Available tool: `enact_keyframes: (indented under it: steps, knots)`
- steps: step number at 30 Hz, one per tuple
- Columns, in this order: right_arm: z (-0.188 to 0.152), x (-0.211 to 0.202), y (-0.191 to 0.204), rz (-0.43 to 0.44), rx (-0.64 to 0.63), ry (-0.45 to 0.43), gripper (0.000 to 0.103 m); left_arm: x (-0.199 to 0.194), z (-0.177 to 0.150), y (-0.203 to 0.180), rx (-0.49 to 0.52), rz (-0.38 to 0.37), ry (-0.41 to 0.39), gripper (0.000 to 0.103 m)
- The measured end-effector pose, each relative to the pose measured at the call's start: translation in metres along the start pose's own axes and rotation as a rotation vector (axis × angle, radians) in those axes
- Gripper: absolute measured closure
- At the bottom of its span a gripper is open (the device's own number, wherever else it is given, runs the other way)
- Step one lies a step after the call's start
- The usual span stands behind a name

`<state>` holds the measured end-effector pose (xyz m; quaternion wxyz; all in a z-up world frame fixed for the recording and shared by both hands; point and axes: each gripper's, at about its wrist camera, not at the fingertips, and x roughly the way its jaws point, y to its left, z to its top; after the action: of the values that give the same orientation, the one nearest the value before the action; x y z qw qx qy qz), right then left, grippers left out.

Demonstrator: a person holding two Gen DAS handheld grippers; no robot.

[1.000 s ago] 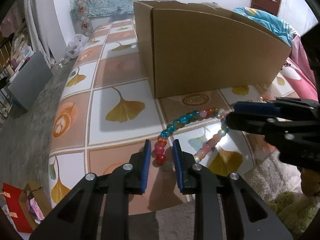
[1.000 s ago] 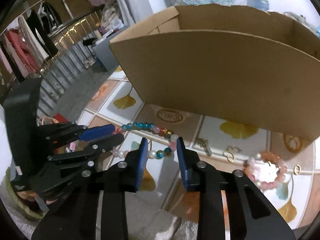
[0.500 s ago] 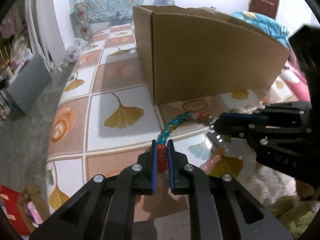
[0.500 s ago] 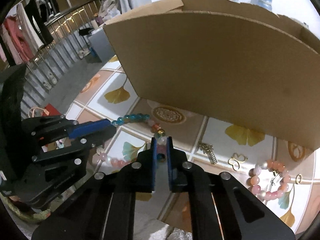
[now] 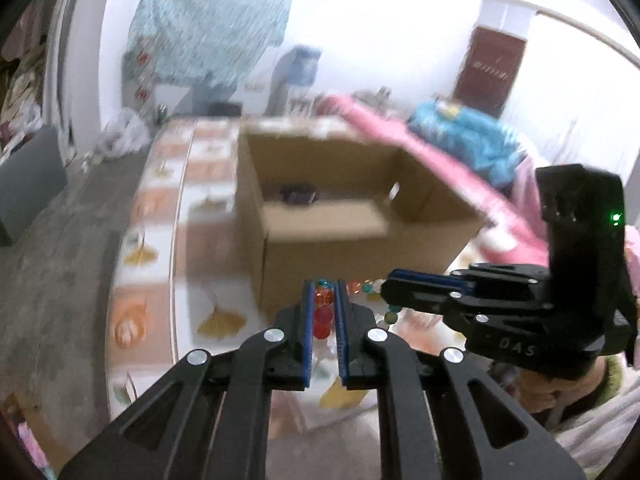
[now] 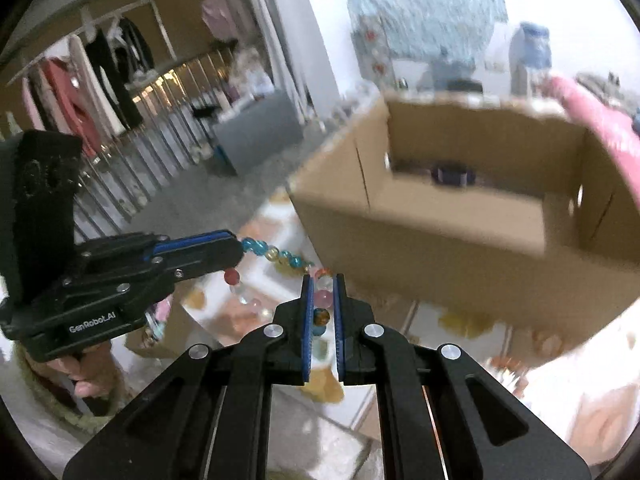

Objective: Organize jewelry
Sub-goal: 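Carry the bead strand into the box and open both tools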

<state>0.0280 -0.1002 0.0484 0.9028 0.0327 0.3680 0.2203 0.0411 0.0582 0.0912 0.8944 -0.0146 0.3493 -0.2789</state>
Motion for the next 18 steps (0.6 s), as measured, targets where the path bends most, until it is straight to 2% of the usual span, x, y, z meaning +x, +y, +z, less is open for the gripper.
enact_keyframes:
  steps: [4, 6, 8, 9, 13, 16, 18]
  knots:
    - [0.042, -0.024, -0.005, 0.036, -0.037, -0.085, 0.096, -0.005, 0.047, -0.011, 0.052, -0.051, -0.066, 0.094]
    - [0.068, -0.022, -0.019, 0.052, -0.033, -0.077, 0.096, 0.007, 0.069, -0.012, 0.077, -0.059, -0.073, 0.094]
    - [0.085, -0.015, -0.037, 0.064, -0.016, -0.046, 0.096, 0.028, 0.085, -0.009, 0.085, -0.052, -0.043, 0.094]
    - [0.095, -0.005, -0.044, 0.065, 0.0, -0.014, 0.096, 0.043, 0.093, -0.006, 0.083, -0.039, -0.011, 0.094]
    - [0.123, 0.057, -0.09, 0.109, 0.14, 0.228, 0.096, 0.096, 0.107, 0.005, 0.096, 0.012, 0.112, 0.094]
    - [0.129, 0.096, -0.115, 0.137, 0.238, 0.363, 0.096, 0.126, 0.104, 0.006, 0.121, 0.061, 0.201, 0.094]
    - [0.135, 0.122, -0.127, 0.133, 0.296, 0.43, 0.095, 0.138, 0.1, 0.003, 0.16, 0.091, 0.231, 0.093]
